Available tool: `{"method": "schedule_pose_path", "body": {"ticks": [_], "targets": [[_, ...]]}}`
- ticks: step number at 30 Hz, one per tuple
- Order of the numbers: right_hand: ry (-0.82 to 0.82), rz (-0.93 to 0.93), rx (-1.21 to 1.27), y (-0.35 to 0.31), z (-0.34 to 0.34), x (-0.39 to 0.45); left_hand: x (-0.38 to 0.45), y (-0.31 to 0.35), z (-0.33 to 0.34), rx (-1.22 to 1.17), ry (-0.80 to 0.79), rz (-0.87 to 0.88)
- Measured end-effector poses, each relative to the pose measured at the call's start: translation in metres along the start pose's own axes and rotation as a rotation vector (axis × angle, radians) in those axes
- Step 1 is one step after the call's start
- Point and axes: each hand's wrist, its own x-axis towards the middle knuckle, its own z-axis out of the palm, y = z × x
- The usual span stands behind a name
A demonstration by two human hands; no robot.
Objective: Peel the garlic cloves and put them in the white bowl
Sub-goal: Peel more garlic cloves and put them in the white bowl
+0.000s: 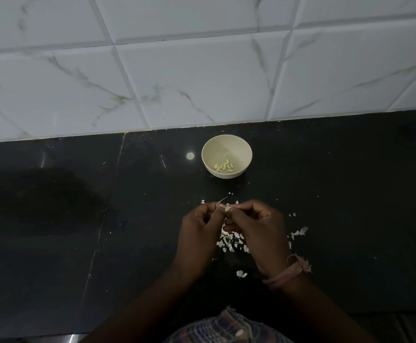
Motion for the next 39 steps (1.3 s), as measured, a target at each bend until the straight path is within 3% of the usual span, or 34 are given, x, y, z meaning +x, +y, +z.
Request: {"method": "schedule_pose_path", "body": {"ticks": [4, 10, 13, 18, 28, 39], "targets": [[-0.03, 0.096, 0.153, -0.002, -0.001, 0.002, 0.002, -0.002, -0.001, -0.079, -0.061, -0.035], [0.026, 0.135, 0.158, 0.003, 0.002, 0.003, 0.003, -0.003, 0.003, -0.184, -0.065, -0.101], [0.125, 0.076, 0.064, 0.009, 0.005, 0.005, 0.001, -0.004, 0.007, -0.252, -0.026, -0.13], [0.081, -0.022, -0.143, 0.009, 0.005, 0.002, -0.003, -0.005, 0.006, -0.332, 0.011, -0.135], [0.077, -0.149, -0.395, 0.002, -0.002, 0.001, -0.004, 0.002, 0.003, -0.097, 0.068, 0.005], [0.075, -0.207, -0.505, 0.0, -0.001, 0.003, -0.007, 0.004, 0.004, -0.1, 0.07, 0.042]]}}
